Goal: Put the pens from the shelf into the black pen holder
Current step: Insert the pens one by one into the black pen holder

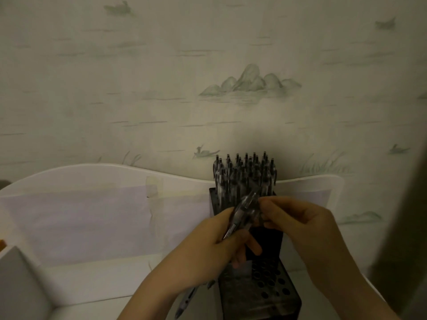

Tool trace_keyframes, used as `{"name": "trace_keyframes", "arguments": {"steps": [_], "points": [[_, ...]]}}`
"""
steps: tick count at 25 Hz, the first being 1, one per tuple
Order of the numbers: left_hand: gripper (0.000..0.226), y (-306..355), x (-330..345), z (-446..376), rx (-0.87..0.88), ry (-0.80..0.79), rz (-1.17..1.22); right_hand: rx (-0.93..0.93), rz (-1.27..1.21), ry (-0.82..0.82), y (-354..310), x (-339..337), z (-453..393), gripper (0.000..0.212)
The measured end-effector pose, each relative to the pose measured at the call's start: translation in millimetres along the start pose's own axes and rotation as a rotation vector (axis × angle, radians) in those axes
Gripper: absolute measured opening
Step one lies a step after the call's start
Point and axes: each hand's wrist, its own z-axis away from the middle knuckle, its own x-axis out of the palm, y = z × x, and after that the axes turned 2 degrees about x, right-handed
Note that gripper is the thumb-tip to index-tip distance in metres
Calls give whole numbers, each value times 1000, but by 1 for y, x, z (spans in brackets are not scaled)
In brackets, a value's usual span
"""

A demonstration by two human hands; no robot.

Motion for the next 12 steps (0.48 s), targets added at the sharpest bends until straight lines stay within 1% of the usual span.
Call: {"name": "trace_keyframes", "arguments": {"steps": [1,3,7,8,10,12], "points": [[23,0,2,0,14,8,-6,18,-10,-51,-2,2,3,19],[20,2,4,-1,32,22,-17,39,-66,-110,-3,7,8,13],[19,1,5,-5,21,52,39,46,-158,-50,-2,4,5,12],[20,-1,4,-6,9,70,68,23,-172,-24,-4,1,1,12],[20,-5,1,-4,-32,106,130,-79,-169,106,-12,-8,-9,12],[21,-8,-2,-3,-59,136,129,-262,-63,267,-28,-21,-17,11]]}}
